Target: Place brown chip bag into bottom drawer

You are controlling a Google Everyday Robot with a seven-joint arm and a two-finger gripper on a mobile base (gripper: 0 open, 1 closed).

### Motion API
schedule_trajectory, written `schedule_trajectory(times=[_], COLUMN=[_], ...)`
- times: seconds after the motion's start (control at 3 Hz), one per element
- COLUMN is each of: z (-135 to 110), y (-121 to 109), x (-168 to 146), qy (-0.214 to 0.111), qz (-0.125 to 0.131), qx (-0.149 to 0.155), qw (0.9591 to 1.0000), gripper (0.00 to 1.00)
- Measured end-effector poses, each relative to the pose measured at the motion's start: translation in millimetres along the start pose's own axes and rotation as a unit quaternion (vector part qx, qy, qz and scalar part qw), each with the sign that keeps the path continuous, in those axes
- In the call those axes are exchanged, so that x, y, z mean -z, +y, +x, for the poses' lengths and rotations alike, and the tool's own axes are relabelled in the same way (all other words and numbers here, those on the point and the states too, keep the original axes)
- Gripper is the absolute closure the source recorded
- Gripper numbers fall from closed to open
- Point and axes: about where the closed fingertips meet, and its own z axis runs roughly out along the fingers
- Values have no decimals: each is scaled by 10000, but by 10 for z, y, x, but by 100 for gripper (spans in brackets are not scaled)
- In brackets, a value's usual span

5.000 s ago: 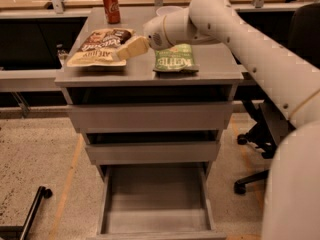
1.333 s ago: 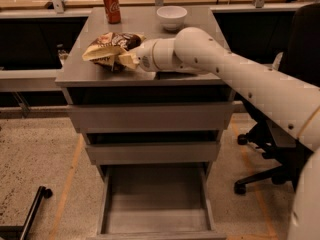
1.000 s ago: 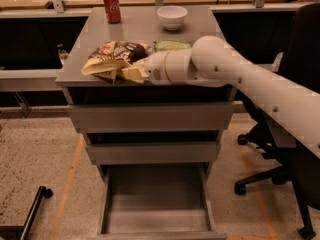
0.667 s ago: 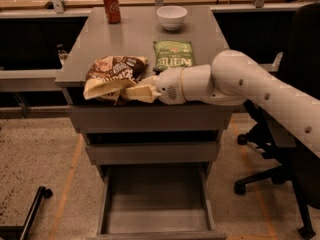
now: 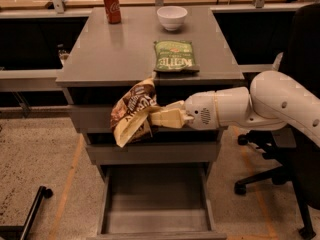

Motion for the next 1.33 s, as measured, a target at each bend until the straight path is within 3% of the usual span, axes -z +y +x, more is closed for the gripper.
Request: schedule_trajectory(times=[0.33, 0.67, 1.0, 1.33], z=[24, 391, 988, 1838], y=[-62, -219, -356, -577], x=[-96, -311, -480, -666], qy=[29, 183, 274, 563], qz=[-165, -334, -353, -216], qx=[-35, -434, -1105, -1902], qw=[9999, 9983, 9929, 9799], gripper=[100, 100, 100, 100])
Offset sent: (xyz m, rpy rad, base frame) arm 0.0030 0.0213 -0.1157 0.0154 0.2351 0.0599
